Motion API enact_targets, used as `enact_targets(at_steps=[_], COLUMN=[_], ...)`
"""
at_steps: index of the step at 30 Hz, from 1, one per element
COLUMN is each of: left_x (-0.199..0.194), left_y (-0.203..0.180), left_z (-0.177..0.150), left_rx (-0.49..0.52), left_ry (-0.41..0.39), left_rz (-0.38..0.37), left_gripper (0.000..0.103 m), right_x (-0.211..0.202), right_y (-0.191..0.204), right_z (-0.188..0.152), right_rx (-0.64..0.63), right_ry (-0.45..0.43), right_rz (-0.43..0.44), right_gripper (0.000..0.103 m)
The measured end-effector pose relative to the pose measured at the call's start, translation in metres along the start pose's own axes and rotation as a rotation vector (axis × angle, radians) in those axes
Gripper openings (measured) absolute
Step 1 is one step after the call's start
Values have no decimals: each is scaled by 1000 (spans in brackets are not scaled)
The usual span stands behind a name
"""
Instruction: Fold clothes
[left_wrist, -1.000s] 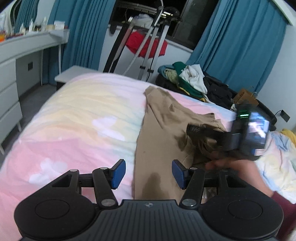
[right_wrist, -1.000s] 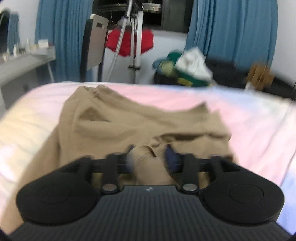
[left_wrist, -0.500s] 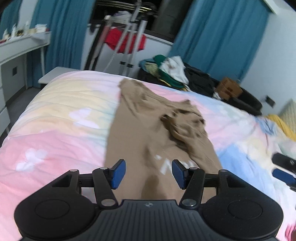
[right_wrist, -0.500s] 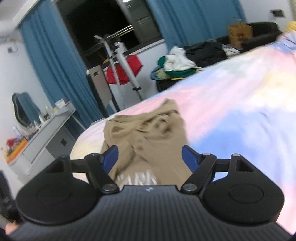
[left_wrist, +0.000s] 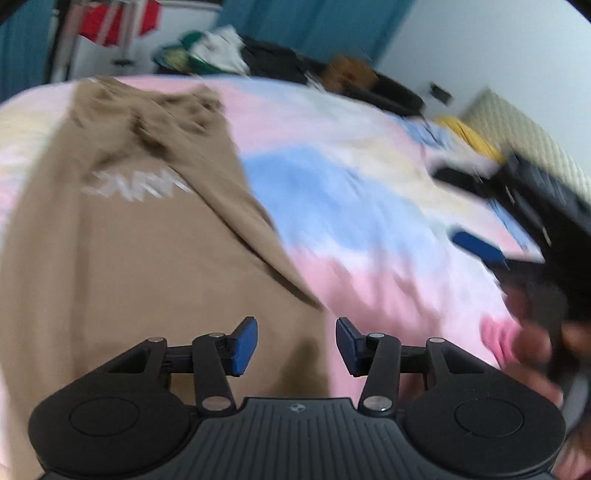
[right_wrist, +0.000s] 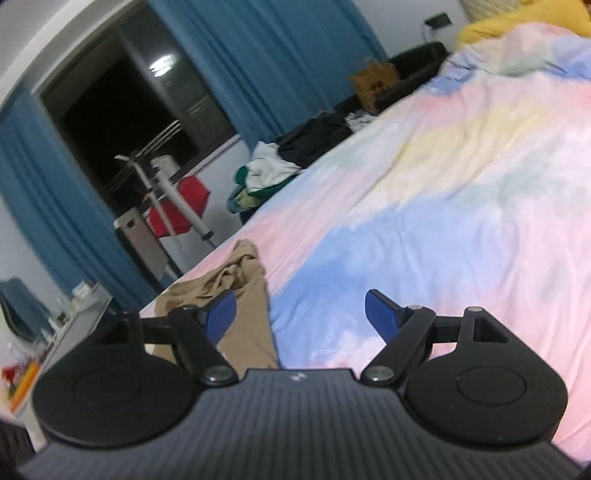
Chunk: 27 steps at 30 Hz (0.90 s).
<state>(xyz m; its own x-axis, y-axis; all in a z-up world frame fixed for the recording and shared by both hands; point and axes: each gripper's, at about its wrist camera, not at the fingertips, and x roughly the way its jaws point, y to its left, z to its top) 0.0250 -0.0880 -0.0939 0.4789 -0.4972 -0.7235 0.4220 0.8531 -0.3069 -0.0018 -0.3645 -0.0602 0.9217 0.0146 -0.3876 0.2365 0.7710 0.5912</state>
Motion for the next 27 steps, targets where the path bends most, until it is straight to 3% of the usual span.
enact_targets(at_steps=[5, 6, 7, 8, 9, 11, 14, 16, 18, 22, 26, 27], left_x=[45, 50, 55, 60, 56, 44, 6, -21, -41, -47, -40, -42], left_y=[-34, -34, -34, -34, -29, -18, 13, 33, 57, 97, 120, 121], left_z=[-28, -31, -33, -36, -33, -27, -11, -3, 1, -1, -9, -10], left_rx=[169, 190, 212, 233, 210, 156, -18, -92, -150, -182, -250, -250], left_ry=[63, 65, 67, 69, 68, 66, 61, 66, 78, 120, 180, 172], left_rz=[100, 121, 142, 163, 142, 92, -15, -39, -23, 98, 53, 49], left_gripper=[48, 41, 26, 16, 5, 4, 3, 3, 3, 2, 4, 10], right_x=[6, 6, 6, 8, 9, 11, 15, 19, 26, 45, 61, 64], right_y=[-16, -18, -21, -24, -27, -30, -29, -27, -24, -13, 2, 8], right_z=[4, 3, 3, 3, 3, 2, 0, -2, -5, -14, -27, -32], right_rx=[60, 67, 79, 96, 111, 131, 135, 126, 110, 59, -21, -49], right_ry=[1, 4, 11, 20, 28, 39, 64, 86, 125, 251, 378, 411], right_rz=[24, 26, 27, 29, 31, 35, 39, 39, 40, 76, 129, 139], right_gripper=[79, 79, 79, 79, 79, 80, 79, 79, 79, 79, 79, 79])
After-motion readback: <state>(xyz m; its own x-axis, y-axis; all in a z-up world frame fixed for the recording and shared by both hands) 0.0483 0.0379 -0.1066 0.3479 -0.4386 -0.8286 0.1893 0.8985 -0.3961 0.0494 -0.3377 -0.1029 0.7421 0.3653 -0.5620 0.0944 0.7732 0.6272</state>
